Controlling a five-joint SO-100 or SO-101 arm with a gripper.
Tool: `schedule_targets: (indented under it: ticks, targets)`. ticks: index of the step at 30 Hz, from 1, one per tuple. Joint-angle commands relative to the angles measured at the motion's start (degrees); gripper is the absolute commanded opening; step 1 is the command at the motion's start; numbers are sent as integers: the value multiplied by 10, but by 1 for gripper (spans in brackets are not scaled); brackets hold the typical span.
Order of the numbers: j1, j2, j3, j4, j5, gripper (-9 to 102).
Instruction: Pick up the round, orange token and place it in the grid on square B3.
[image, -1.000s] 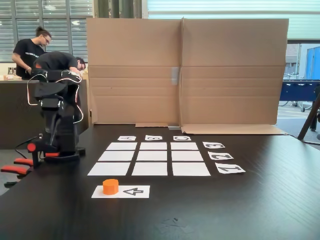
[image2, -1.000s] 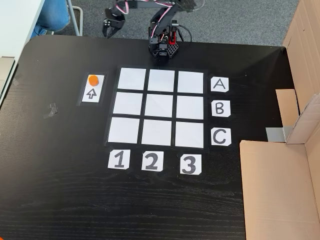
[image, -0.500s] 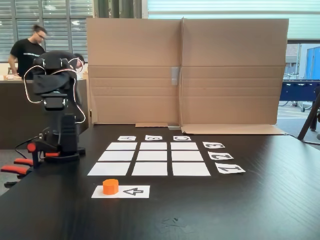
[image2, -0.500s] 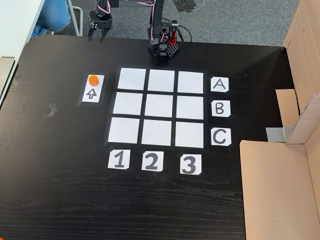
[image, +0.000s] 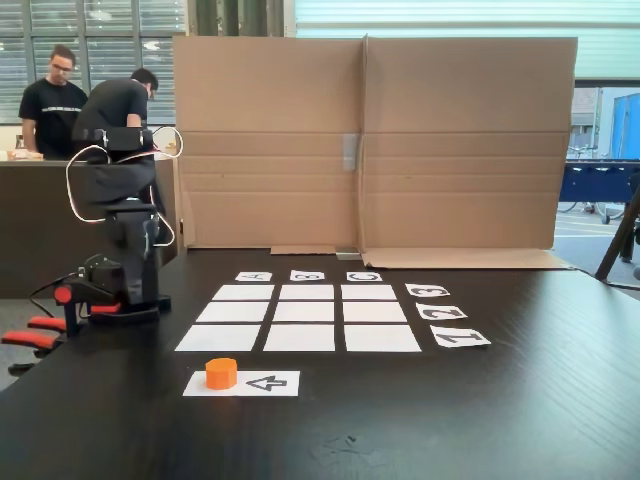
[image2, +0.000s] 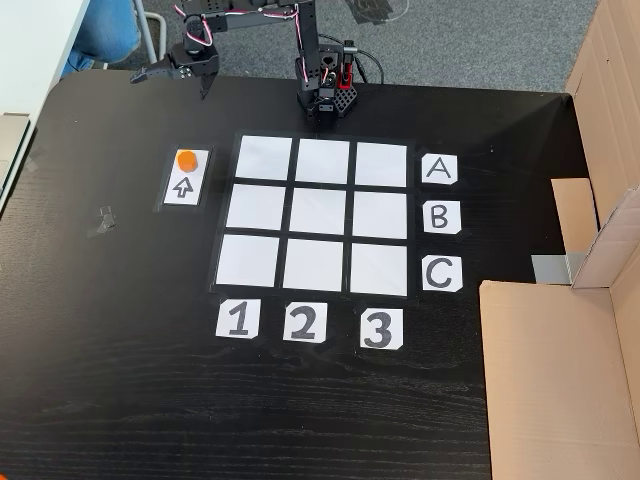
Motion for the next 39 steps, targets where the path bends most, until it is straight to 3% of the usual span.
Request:
schedule_targets:
  ticks: [1,39]
  targets:
    - [-14,-14,-44,3,-20,82]
    - [-113,-244,-204,3,-193,80]
